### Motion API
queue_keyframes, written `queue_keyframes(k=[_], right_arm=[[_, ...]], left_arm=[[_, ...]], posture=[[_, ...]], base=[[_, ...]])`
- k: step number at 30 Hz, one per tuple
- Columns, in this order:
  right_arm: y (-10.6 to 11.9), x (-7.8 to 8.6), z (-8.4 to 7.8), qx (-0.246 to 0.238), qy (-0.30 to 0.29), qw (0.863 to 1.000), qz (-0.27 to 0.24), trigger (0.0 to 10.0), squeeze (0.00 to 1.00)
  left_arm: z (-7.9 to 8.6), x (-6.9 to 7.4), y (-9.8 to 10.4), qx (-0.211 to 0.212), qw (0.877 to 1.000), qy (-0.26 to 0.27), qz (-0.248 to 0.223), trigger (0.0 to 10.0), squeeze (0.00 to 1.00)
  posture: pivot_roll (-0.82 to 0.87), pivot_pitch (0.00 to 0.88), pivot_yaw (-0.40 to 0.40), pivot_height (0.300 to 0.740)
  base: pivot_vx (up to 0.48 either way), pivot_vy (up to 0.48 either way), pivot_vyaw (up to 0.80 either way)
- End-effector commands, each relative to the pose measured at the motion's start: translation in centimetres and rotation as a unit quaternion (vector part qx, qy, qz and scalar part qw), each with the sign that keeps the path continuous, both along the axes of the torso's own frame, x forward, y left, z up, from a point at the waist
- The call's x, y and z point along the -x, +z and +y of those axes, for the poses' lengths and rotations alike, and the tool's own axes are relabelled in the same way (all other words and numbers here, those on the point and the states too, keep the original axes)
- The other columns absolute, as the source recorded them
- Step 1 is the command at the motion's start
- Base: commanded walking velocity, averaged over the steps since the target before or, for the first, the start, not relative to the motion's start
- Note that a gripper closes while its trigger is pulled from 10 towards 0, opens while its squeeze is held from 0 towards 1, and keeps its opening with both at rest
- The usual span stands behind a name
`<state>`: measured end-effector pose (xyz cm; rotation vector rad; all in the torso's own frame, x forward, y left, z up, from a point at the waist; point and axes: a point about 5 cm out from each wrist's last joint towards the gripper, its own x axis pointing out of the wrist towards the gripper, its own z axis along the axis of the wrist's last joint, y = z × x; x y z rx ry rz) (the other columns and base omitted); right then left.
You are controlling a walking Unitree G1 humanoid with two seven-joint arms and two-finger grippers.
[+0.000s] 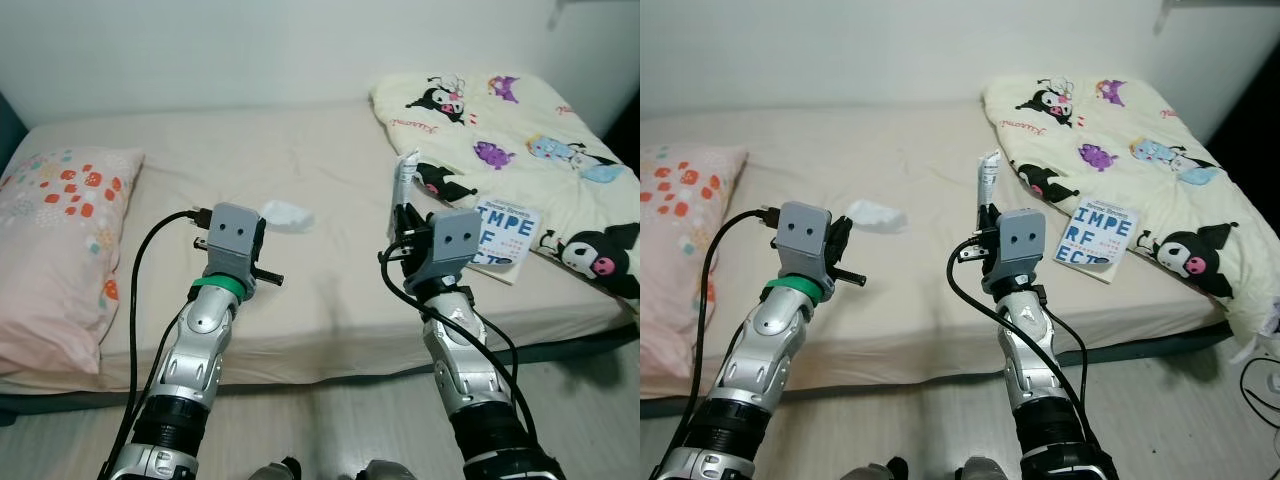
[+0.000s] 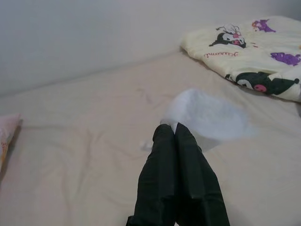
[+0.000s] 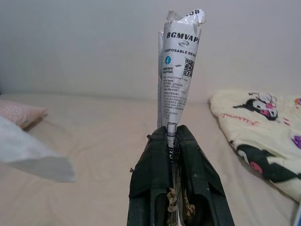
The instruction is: Clean up the room
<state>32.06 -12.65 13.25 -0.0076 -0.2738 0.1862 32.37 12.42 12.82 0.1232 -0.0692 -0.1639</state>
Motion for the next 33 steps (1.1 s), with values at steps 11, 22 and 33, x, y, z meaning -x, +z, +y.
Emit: queue_keyframes(k=[11, 22, 33], right_arm=[[-0.4, 0.1, 0.5, -0.006, 0.018, 1.000, 0.006, 10.0, 0.00], [-0.2, -0.1, 1.0, -0.008, 0.030, 1.000, 0.004, 10.0, 0.00], [-0.3, -0.1, 1.4, -0.014, 0.042, 0.999, 0.008, 10.0, 0.00]], left_arm=[[0.5, 0.1, -0.8, -0.011, 1.000, 0.006, 0.017, 10.0, 0.00], [0.7, 0.1, -1.2, -0.021, 0.999, 0.009, 0.022, 10.0, 0.00], [1.2, 0.5, -1.9, -0.033, 0.999, 0.013, 0.034, 10.0, 0.00]], posture=[[-0.08, 0.000, 0.058, 0.726], [-0.07, 0.000, 0.060, 0.726], [-0.06, 0.000, 0.063, 0.726]], base=[[0.000, 0.000, 0.78], [0.000, 0.000, 0.78], [0.000, 0.000, 0.78]])
